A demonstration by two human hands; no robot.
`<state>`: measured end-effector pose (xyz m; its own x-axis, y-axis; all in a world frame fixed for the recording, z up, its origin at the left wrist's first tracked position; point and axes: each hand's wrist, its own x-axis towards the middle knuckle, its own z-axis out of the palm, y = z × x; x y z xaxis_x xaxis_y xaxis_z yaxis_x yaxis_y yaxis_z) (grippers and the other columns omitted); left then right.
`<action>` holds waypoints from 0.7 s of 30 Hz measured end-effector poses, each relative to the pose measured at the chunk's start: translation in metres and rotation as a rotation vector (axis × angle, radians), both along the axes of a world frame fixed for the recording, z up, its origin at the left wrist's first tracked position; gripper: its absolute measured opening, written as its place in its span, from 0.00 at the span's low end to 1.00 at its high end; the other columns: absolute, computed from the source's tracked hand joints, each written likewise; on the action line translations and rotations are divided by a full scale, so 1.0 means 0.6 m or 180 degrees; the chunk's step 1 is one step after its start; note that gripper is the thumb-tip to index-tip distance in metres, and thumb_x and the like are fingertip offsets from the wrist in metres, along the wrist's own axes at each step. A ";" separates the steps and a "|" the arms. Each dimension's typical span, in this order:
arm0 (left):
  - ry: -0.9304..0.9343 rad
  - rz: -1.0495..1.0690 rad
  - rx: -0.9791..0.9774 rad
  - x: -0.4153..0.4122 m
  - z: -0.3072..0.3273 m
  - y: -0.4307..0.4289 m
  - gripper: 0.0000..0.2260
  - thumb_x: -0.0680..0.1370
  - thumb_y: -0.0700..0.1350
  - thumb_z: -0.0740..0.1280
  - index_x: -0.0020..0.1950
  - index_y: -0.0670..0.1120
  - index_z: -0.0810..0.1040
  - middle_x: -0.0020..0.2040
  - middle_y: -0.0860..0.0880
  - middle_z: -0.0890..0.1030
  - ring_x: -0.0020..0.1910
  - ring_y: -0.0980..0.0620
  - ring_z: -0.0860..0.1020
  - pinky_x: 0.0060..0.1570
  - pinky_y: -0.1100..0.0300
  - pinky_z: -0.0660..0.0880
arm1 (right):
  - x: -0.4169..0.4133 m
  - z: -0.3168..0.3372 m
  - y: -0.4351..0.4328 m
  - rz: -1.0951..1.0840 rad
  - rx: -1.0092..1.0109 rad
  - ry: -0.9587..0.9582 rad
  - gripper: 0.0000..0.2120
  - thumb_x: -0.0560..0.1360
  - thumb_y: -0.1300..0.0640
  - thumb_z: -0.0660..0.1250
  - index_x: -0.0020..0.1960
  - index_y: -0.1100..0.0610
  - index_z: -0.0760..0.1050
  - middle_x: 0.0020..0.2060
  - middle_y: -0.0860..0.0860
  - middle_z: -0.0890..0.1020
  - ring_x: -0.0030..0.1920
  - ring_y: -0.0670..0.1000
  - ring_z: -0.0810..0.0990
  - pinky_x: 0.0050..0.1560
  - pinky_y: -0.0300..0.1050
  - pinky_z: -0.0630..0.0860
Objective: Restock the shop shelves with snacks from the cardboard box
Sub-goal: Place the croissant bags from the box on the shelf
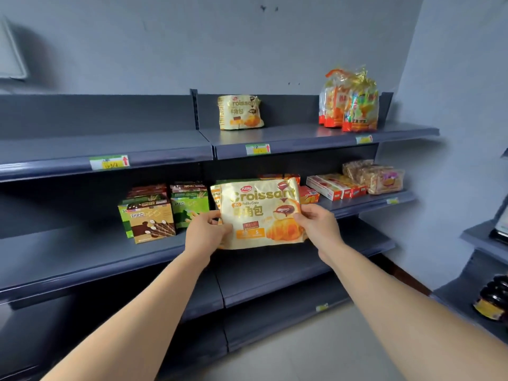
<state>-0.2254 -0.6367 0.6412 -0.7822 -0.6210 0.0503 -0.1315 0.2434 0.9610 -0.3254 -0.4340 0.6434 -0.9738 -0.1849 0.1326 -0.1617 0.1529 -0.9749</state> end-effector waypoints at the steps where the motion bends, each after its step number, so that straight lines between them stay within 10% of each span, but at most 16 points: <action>1: 0.0015 0.0035 -0.0012 -0.014 0.010 -0.010 0.16 0.75 0.40 0.71 0.63 0.45 0.77 0.45 0.50 0.79 0.44 0.47 0.81 0.39 0.57 0.79 | -0.015 0.010 -0.010 0.0005 -0.0020 0.0031 0.15 0.77 0.61 0.67 0.64 0.58 0.76 0.56 0.50 0.81 0.55 0.49 0.79 0.53 0.44 0.78; 14: 0.0596 0.0386 -0.0153 -0.240 0.172 -0.085 0.09 0.74 0.37 0.72 0.53 0.44 0.79 0.36 0.50 0.78 0.32 0.52 0.79 0.26 0.64 0.77 | -0.274 0.173 -0.103 0.0211 -0.0259 0.0751 0.17 0.77 0.62 0.68 0.65 0.60 0.76 0.58 0.51 0.81 0.53 0.46 0.77 0.53 0.39 0.72; 21: 0.0628 0.0444 -0.0205 -0.367 0.216 -0.150 0.16 0.75 0.38 0.71 0.62 0.42 0.77 0.44 0.46 0.82 0.37 0.46 0.83 0.42 0.51 0.82 | -0.395 0.218 -0.172 0.0352 -0.0248 0.0791 0.18 0.78 0.62 0.65 0.67 0.58 0.74 0.60 0.51 0.80 0.55 0.46 0.77 0.53 0.40 0.75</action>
